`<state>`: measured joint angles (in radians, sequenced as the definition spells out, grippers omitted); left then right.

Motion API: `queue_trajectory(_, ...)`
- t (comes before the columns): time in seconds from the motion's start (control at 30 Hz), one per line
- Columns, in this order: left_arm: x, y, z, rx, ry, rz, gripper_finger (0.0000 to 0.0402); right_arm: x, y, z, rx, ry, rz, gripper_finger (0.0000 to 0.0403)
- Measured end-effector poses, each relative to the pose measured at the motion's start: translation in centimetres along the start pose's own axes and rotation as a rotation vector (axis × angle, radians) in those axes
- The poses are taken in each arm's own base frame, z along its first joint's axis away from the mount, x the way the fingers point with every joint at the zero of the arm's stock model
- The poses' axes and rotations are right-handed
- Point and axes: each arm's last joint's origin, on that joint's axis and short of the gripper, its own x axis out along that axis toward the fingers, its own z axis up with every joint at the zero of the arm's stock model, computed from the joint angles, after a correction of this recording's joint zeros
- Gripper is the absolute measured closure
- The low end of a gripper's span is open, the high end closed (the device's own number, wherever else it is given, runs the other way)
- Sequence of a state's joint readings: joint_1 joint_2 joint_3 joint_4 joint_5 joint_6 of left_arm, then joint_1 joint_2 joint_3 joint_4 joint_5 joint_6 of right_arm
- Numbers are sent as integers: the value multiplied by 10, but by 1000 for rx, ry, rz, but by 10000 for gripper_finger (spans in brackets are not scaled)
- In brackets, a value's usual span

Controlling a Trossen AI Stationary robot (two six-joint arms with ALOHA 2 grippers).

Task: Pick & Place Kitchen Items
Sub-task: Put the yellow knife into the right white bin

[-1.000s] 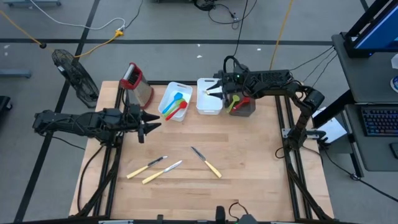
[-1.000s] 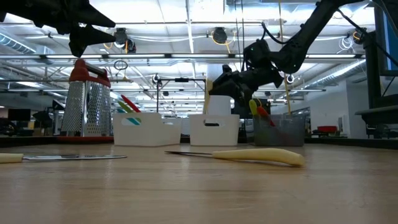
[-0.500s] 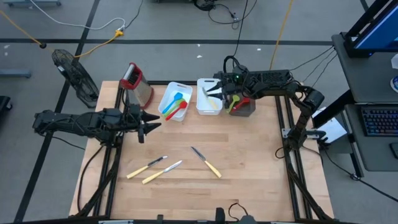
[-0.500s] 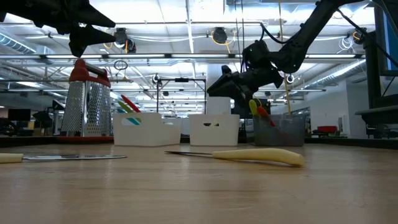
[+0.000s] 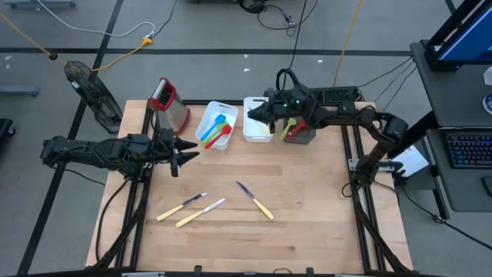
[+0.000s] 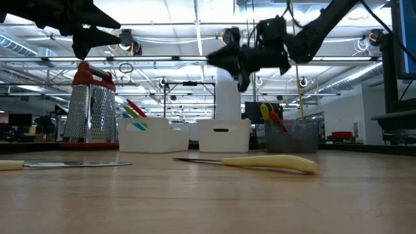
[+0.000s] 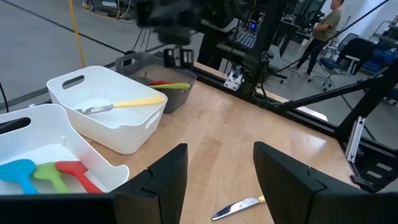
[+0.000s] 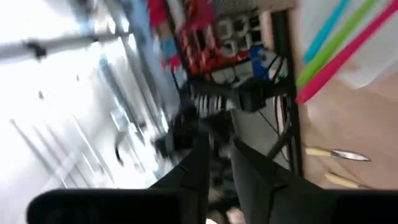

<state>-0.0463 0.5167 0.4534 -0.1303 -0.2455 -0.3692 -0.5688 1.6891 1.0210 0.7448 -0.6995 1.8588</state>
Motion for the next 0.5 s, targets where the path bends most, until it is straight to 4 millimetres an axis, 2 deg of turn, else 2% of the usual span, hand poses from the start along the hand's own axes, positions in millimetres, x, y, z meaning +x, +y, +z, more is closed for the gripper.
queue_trajectory(0.2, 0, -1, 0, -70, 3, -20, 215, 10, 19, -48, -375, 72, 68, 348)
queue_trajectory(0.5, 0, -2, 0, -241, 16, -43, 215, 6, 49, -113, -831, 69, 223, 348)
